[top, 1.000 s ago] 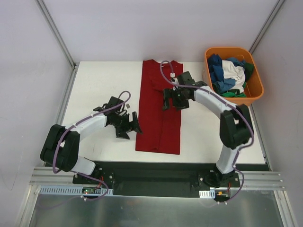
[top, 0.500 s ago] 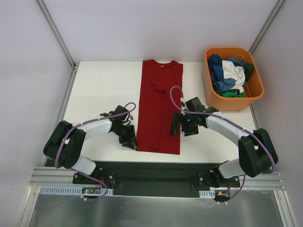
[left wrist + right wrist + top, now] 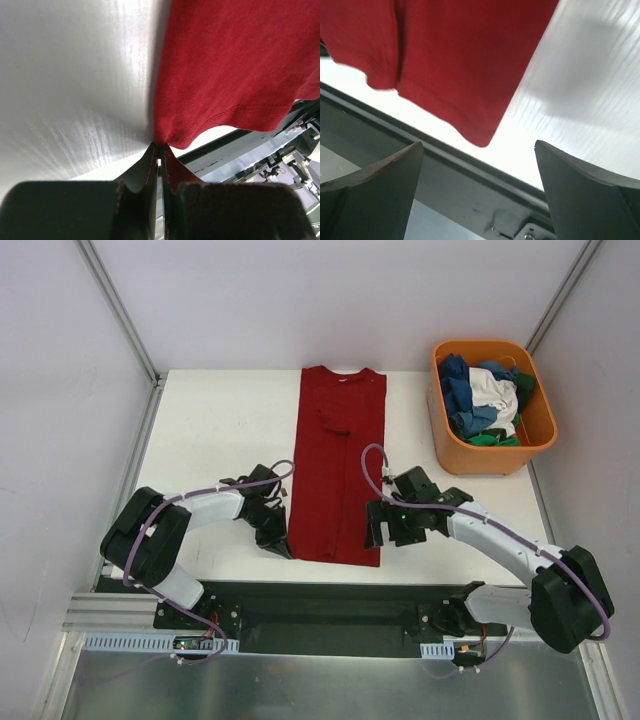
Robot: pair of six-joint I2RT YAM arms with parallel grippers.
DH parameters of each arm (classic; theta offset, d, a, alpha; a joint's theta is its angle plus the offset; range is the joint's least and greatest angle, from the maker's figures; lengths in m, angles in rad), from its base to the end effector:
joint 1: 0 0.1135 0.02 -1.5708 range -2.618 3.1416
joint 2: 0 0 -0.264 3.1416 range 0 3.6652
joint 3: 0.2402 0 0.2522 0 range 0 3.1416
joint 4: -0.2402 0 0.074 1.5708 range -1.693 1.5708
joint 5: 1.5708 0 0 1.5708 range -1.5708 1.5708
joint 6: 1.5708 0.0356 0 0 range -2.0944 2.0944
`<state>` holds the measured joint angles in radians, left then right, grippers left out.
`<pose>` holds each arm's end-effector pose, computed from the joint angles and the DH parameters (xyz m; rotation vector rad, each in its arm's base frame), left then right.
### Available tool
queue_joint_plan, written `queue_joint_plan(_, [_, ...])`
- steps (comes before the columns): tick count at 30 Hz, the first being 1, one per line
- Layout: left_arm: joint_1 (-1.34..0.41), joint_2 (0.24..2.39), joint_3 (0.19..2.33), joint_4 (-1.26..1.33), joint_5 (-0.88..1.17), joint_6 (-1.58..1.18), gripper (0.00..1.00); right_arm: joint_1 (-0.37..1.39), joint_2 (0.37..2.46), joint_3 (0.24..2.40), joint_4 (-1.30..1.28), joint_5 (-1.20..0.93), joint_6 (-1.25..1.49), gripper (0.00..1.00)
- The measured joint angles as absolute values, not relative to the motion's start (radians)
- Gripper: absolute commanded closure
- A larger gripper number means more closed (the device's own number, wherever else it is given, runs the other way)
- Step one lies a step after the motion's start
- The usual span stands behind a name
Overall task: Fold and stack the t-shirts
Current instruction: Fold the tshirt
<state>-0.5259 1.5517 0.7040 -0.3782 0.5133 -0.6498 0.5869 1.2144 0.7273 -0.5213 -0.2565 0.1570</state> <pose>0.2140 -0.1444 0.1347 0.0487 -2.9953 0.9426 0.1867 0.1350 0.2075 -0.6609 2.5649 0.5958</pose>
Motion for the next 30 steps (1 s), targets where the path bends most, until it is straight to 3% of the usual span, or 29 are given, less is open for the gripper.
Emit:
queue_joint_plan(15, [-0.531,1.551,0.706,-0.373,0.513,-0.650,1.00,0.684,1.352,0.656,-0.477,-0.280,0.207,0.54])
queue_joint_plan(16, [-0.531,1.550,0.705,-0.373,0.513,-0.650,1.00,0.684,1.356,0.656,-0.472,-0.282,0.214,0.63])
queue_joint_plan(18, [-0.531,1.550,0.705,-0.372,0.513,-0.650,1.00,0.688,1.371,0.654,-0.451,-0.286,0.224,0.71])
queue_joint_plan(21, [-0.531,1.547,0.705,-0.372,0.513,-0.650,1.00,0.694,1.386,0.649,-0.436,-0.284,0.251,0.96])
queue_joint_plan(30, [-0.540,1.425,0.615,-0.363,0.576,-0.672,1.00,0.788,1.266,0.608,-0.455,-0.309,0.306,0.99])
